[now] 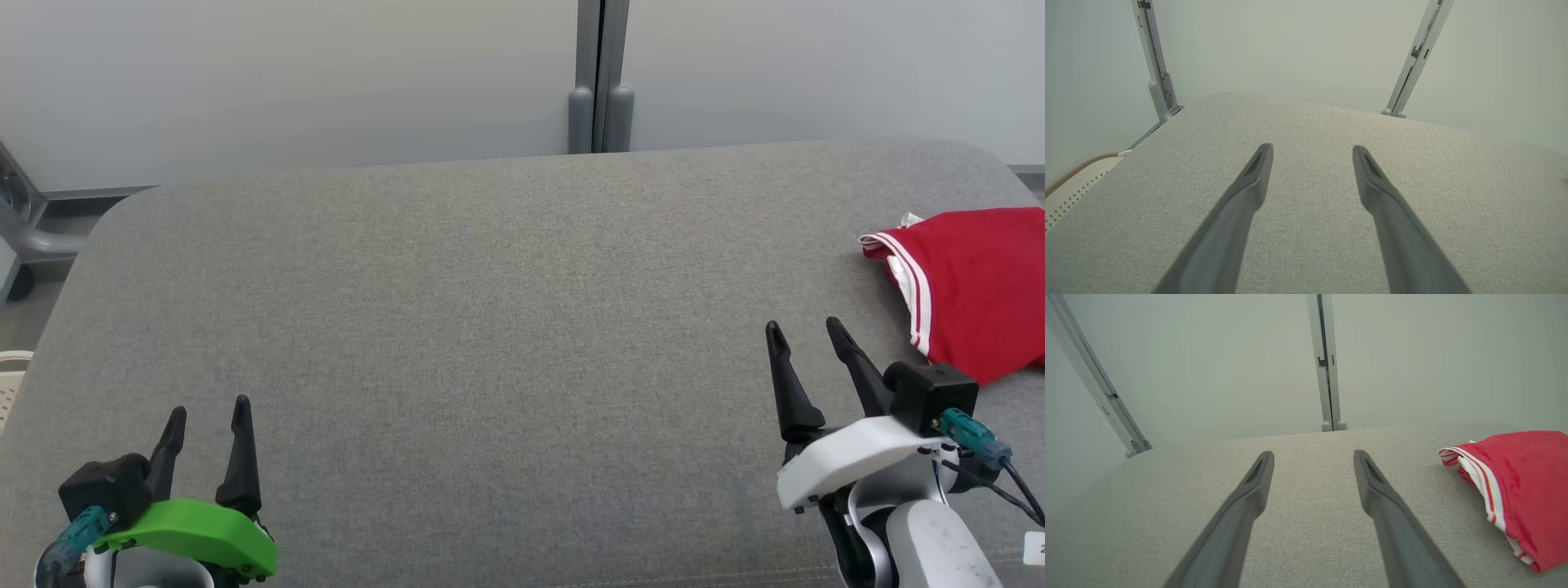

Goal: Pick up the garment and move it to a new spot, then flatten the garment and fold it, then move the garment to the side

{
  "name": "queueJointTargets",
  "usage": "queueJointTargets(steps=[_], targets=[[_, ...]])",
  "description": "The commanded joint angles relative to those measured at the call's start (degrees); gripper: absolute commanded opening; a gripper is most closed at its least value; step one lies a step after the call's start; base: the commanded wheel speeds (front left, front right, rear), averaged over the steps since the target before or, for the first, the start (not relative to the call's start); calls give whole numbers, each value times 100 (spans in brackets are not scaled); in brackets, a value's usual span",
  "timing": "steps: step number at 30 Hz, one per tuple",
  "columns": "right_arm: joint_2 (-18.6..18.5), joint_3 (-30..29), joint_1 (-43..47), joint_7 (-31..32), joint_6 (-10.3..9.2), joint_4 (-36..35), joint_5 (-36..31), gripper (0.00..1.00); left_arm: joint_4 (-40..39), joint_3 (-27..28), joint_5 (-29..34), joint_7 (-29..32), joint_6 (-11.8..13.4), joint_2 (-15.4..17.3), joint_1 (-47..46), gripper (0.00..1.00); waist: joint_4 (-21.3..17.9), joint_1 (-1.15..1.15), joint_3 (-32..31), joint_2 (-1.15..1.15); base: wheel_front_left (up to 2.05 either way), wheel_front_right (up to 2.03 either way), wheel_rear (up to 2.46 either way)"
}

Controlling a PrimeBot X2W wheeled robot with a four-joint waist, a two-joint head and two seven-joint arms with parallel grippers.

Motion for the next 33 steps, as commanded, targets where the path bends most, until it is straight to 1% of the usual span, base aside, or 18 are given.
queueJointTargets(steps=[1, 13, 19, 31, 32, 33], targets=[[4, 11, 93, 1, -5, -43, -68, 100, 25, 12, -28, -36, -18, -19, -7, 100, -11, 0, -6, 0, 0, 0, 0], [45, 113, 171, -15, -5, -82, -122, 100, -75, 5, 99, -143, 71, -133, 228, 100, -26, 0, -68, 0, 0, 0, 0], [47, 102, 189, -48, -5, -65, -63, 100, -141, -14, 135, -152, 80, -119, 251, 100, -6, 0, -91, 0, 0, 0, 0], [47, 102, 253, -64, -5, -80, -24, 100, -185, -93, 235, -119, 191, -46, 248, 100, 3, 0, -123, 0, 0, 0, 0], [53, 101, 183, -35, 0, -26, -35, 0, -142, -85, 222, -123, 185, -109, 202, 0, 4, 0, -124, 0, 0, 0, 0], [60, 103, 205, -31, 0, 22, -27, 0, -97, -99, 216, -118, 182, -152, 222, 0, 4, 0, -124, 0, 0, 0, 0]])
